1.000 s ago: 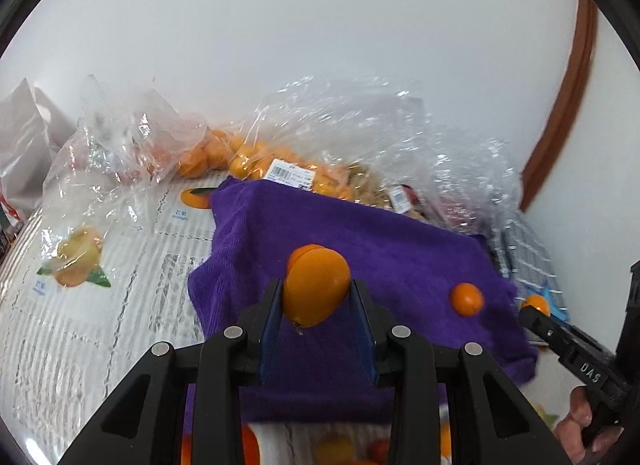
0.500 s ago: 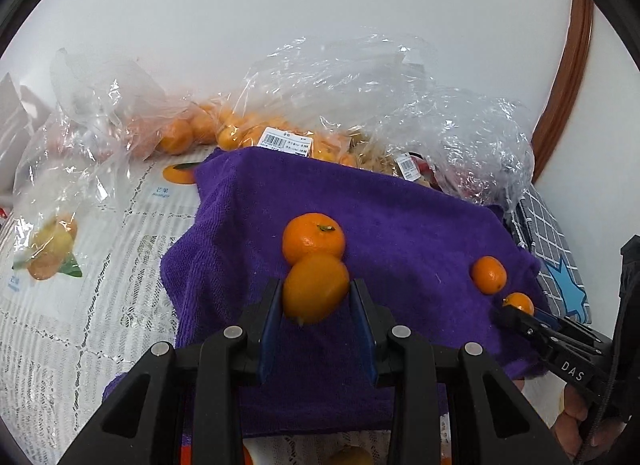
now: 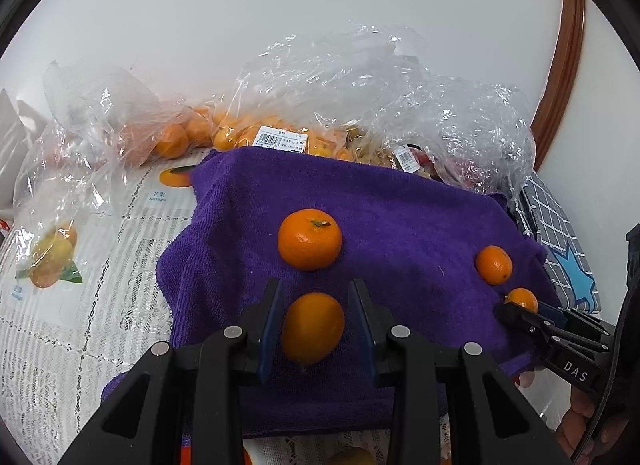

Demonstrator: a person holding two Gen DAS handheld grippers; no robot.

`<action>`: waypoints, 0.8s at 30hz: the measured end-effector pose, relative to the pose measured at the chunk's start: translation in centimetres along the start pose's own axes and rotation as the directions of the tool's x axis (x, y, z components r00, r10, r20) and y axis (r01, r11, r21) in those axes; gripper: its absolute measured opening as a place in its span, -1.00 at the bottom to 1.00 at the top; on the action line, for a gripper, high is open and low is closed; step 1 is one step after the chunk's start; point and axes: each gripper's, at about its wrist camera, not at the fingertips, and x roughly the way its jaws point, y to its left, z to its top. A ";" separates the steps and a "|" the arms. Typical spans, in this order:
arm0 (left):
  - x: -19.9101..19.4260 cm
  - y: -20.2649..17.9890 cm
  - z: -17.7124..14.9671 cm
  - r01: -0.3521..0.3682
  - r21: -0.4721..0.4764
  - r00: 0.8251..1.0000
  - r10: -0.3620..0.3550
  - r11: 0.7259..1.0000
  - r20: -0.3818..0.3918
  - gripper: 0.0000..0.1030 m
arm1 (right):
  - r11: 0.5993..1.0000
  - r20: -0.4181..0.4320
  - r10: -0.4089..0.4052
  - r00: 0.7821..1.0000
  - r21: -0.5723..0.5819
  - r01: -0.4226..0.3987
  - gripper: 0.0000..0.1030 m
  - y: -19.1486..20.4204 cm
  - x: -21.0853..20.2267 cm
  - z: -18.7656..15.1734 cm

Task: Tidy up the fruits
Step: 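Lift both oranges onto the purple towel and open both tools, then pull both open tools back from the towel toward the fruit pile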

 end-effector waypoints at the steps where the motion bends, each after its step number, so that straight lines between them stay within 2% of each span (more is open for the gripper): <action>1: 0.0 0.0 0.0 0.001 0.000 1.000 -0.001 1.000 0.000 -0.39 | 1.000 -0.002 -0.003 1.000 -0.004 0.003 -0.31 0.0 0.0 0.0; 4: -0.1 0.0 0.0 0.006 0.001 1.000 -0.006 1.000 0.001 -0.33 | 1.000 0.001 0.000 1.000 -0.013 0.000 -0.21 0.2 -0.2 -0.1; 6: -0.2 -0.1 0.0 0.012 0.004 1.000 -0.012 1.000 0.005 -0.13 | 1.000 0.009 0.016 1.000 -0.015 -0.016 -0.06 0.2 -0.5 -0.2; 8: -0.3 -0.2 -0.1 0.020 0.006 1.000 -0.020 1.000 0.011 -0.09 | 1.000 0.030 0.018 0.999 -0.010 -0.018 0.28 0.3 -0.9 -0.3; 16: -1.8 0.3 -0.2 0.039 -0.027 0.997 -0.037 0.999 0.075 0.03 | 0.998 0.101 0.022 0.995 0.049 -0.027 0.34 -0.7 -2.7 -0.2; 24: -3.3 0.7 -0.5 0.030 -0.040 0.993 -0.025 0.999 0.114 0.04 | 0.999 0.138 0.018 0.990 0.041 -0.024 0.34 -0.4 -4.3 -0.3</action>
